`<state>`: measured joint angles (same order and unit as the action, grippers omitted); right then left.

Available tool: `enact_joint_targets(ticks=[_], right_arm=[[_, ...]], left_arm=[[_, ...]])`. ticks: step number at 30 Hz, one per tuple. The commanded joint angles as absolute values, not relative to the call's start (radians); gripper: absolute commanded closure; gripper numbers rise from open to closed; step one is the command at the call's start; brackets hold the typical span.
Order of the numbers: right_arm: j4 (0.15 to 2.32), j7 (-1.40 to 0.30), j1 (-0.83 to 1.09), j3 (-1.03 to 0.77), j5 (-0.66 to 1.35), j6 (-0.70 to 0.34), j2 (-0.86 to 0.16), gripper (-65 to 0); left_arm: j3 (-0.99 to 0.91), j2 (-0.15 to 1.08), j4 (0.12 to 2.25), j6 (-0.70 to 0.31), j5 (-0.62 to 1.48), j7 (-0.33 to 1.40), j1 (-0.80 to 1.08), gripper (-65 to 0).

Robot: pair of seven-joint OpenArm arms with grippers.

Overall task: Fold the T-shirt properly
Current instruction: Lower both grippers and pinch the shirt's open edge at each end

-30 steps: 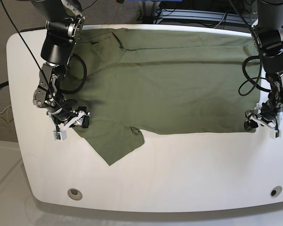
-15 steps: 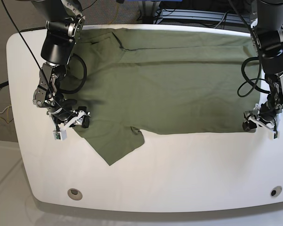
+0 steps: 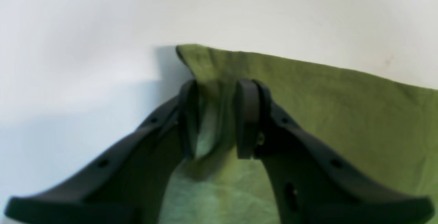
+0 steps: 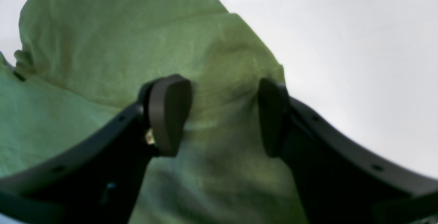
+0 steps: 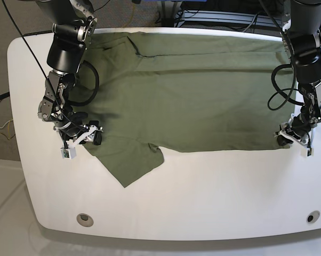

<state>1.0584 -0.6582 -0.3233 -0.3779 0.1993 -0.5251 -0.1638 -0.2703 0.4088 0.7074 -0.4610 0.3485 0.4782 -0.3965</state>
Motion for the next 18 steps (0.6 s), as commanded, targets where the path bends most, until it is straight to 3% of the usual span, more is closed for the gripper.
enact_joint_targets(ticks=[1,9,18], right_arm=[[1.072,-0.657,-0.343,-0.376,0.207,-0.531,-0.173,-33.8],[1.076,-0.649,-0.346,-0.376,0.207,-0.528,-0.174,-33.9],[1.086,-0.566,-0.421,-0.372,0.175,-0.528,-0.181,-33.9]], left_arm=[[-0.272,0.425,0.721,-0.466,0.355,0.475,-0.42,-10.5],[-0.273,0.426,0.721,-0.46,0.356,0.481,-0.416,-0.6],[-0.275,0.426,0.729,-0.465,0.351,0.463,-0.415,0.0]])
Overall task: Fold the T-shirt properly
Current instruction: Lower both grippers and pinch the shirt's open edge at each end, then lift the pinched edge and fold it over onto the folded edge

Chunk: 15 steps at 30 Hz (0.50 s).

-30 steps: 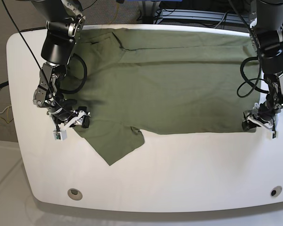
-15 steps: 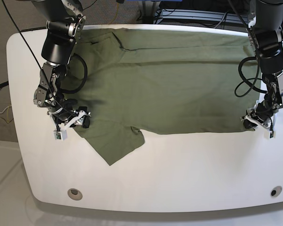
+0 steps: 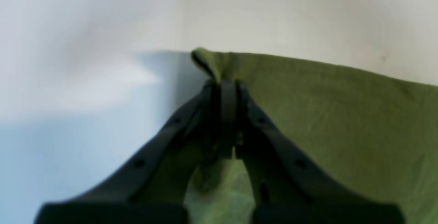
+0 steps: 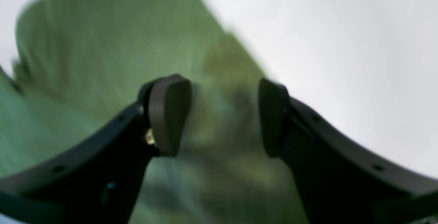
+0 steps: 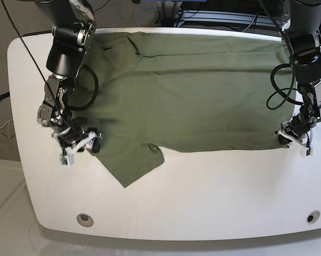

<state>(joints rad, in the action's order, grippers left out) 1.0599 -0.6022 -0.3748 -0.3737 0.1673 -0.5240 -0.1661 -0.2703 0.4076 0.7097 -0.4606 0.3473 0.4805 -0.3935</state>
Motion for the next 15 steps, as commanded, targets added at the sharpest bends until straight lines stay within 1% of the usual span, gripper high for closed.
enact_joint_targets(ticks=[1,10,15], right_arm=[[1.086,-0.564,-0.427,-0.369,0.17,-0.527,-0.183,-34.0],[1.024,-0.522,-0.501,-0.348,0.125,-0.482,-0.19,-34.3],[0.954,-0.476,-0.536,-0.348,0.109,-0.453,-0.182,-34.2]], left_arm=[[-0.275,0.426,0.729,-0.465,0.351,0.462,-0.415,0.0],[-0.275,0.426,0.726,-0.464,0.354,0.458,-0.412,0.0],[-0.272,0.426,0.727,-0.468,0.352,0.458,-0.413,0.0]])
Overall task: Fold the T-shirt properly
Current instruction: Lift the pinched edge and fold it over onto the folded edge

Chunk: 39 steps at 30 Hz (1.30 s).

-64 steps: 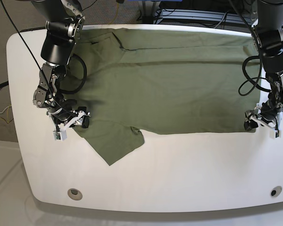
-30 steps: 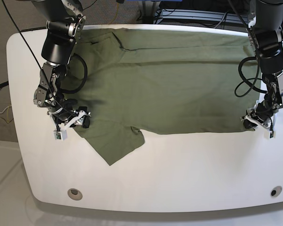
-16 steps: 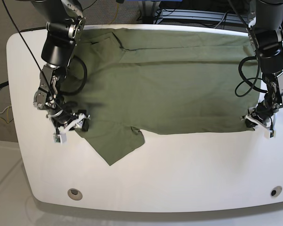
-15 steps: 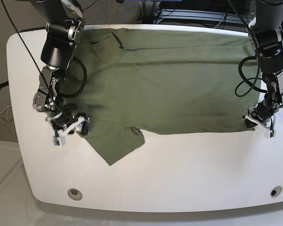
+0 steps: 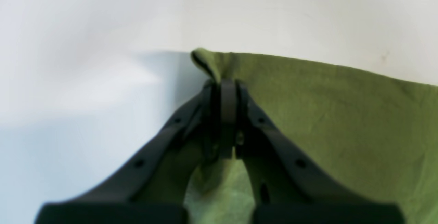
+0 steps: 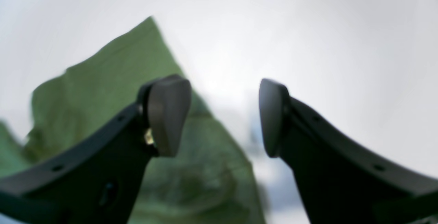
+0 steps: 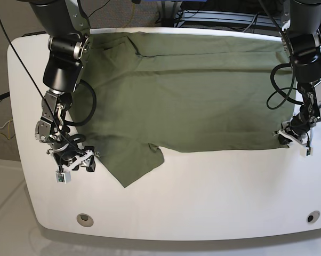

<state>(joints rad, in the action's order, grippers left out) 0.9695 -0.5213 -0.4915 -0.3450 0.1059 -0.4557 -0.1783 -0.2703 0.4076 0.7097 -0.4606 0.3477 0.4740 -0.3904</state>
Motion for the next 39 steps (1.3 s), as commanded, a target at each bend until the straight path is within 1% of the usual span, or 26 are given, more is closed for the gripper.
enact_joint_targets(ticks=[1,9,21,29,37,39], right_arm=[[0.933,-0.464,-0.54,-0.353,0.105,-0.446,-0.176,-34.2],[0.845,-0.419,-0.567,-0.358,0.088,-0.434,-0.169,-34.2],[0.824,-0.42,-0.548,-0.357,0.082,-0.435,-0.163,-34.4],[0.8,-0.415,-0.543,-0.352,0.083,-0.456,-0.164,-34.2],[0.757,-0.421,-0.535,-0.288,0.081,-0.474,-0.163,-33.7],[0.745,-0.432,-0.527,-0.223,0.073,-0.483,-0.158,-23.6]], left_arm=[[-0.271,0.426,0.729,-0.472,0.35,0.458,-0.414,0.0],[-0.27,0.427,0.727,-0.473,0.348,0.46,-0.415,0.0],[-0.27,0.425,0.728,-0.468,0.344,0.461,-0.407,0.0],[-0.271,0.424,0.729,-0.468,0.344,0.459,-0.404,0.0],[-0.267,0.426,0.723,-0.466,0.343,0.462,-0.404,0.0],[-0.268,0.426,0.73,-0.463,0.339,0.46,-0.401,0.0]])
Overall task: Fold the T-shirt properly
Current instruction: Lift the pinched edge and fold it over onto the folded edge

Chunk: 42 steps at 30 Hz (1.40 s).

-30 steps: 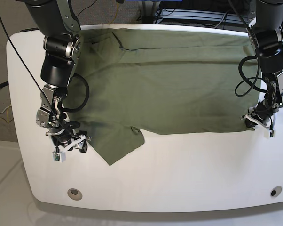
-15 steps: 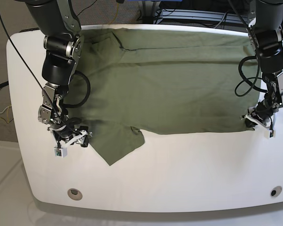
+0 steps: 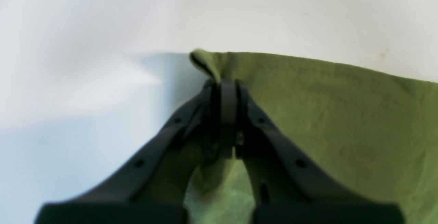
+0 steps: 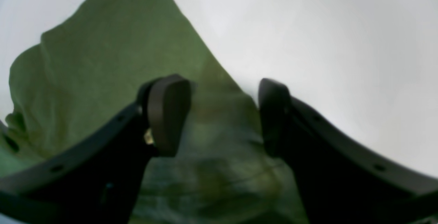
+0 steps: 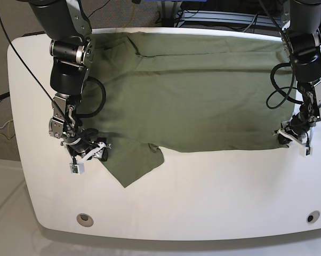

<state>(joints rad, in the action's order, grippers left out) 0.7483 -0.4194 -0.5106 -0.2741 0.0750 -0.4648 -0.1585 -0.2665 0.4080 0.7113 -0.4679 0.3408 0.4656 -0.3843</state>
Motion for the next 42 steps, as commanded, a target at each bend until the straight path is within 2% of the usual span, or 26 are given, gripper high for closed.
enact_joint_targets(ticks=[1,7,8,16,26,42], right_arm=[[0.745,-0.434,-0.526,-0.215,0.074,-0.483,-0.158,-20.4],[0.741,-0.443,-0.522,-0.202,0.075,-0.484,-0.159,-1.0],[0.742,-0.446,-0.521,-0.204,0.075,-0.484,-0.158,0.0],[0.871,-0.487,-0.512,-0.237,0.08,-0.48,-0.158,0.0],[1.159,-0.611,-0.471,-0.233,0.103,-0.476,-0.166,0.0],[1.376,-0.755,-0.447,-0.239,0.119,-0.482,-0.16,0.0]], left_arm=[[-0.269,0.426,0.73,-0.463,0.339,0.46,-0.401,0.0],[-0.268,0.427,0.74,-0.462,0.341,0.457,-0.398,0.0],[-0.268,0.427,0.742,-0.461,0.342,0.457,-0.398,0.0],[-0.275,0.425,0.822,-0.462,0.346,0.469,-0.385,0.0],[-0.276,0.428,0.881,-0.463,0.351,0.483,-0.384,0.0],[-0.29,0.429,0.954,-0.464,0.352,0.51,-0.355,0.0]])
